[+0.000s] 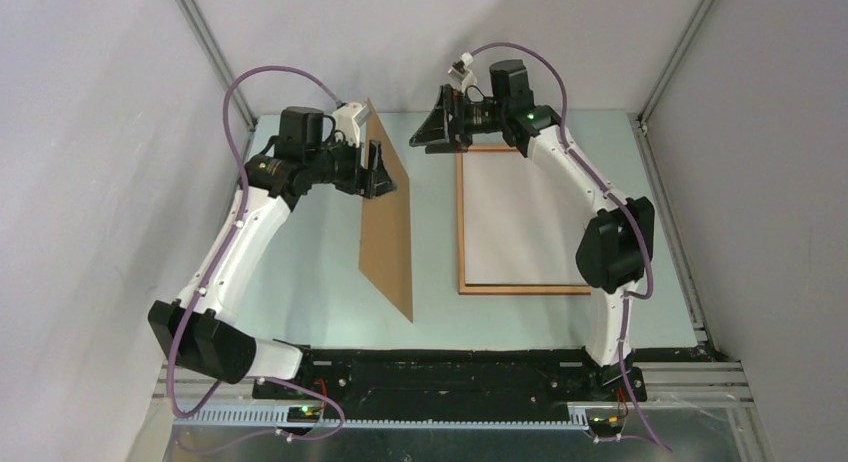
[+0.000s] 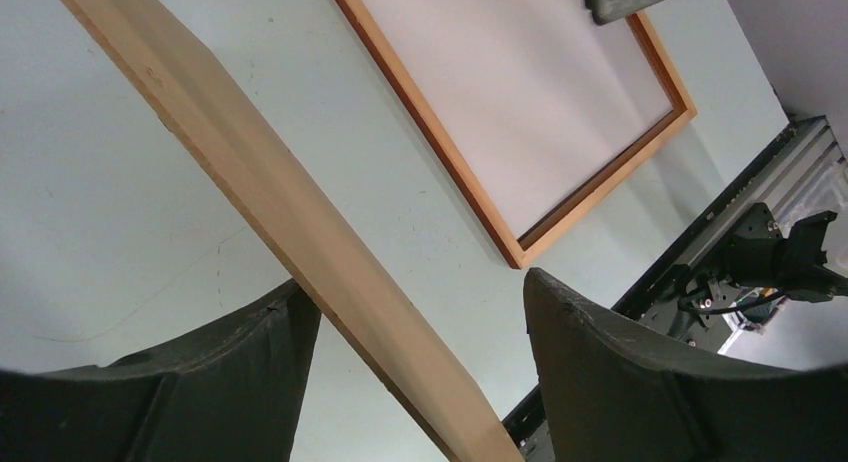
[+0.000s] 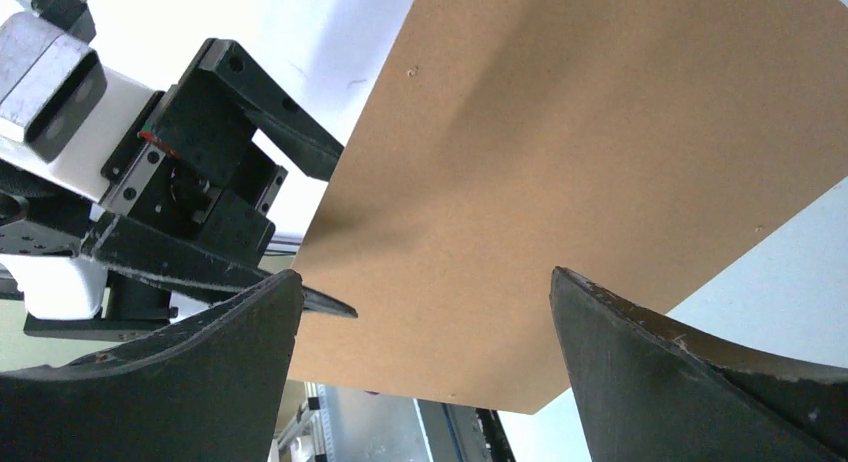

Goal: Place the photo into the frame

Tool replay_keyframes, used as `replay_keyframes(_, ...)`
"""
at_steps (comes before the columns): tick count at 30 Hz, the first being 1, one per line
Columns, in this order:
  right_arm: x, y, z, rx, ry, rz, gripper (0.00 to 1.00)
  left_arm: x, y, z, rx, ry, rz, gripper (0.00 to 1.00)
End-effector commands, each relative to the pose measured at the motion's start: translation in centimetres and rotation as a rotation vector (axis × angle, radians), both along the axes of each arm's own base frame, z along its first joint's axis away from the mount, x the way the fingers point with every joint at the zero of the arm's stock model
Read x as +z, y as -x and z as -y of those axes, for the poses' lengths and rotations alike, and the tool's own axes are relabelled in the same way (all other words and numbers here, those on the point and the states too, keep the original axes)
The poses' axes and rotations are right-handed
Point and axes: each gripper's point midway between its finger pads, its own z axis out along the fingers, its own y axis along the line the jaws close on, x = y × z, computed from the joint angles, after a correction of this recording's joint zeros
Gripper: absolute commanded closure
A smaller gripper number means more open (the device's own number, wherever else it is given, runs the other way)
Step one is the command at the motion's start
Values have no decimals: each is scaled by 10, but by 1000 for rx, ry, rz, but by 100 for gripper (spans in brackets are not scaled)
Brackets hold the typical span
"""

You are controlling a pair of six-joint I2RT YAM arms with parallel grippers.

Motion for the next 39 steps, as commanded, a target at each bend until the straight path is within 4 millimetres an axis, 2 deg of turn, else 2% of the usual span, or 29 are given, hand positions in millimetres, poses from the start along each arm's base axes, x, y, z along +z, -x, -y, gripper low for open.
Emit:
replay_keyframes(1,3,1,-14,12,8,-13,3,16,6,11,-60,19,59,22)
replay_keyframes(6,11,9,-26,29,-2,-6,2,11,8,14,-76,3,61,21)
replay_keyframes(16,19,13,-32,19,-1,6,2,12,12,25,-111,-3,70,18)
replay_keyframes(24,23,13,-32,4,-2,5,2,14,26,35,-153,-23,102,16)
replay_keyframes(39,33,29,-36,-10,12,39,1,21,50,49,-268,4,134,10)
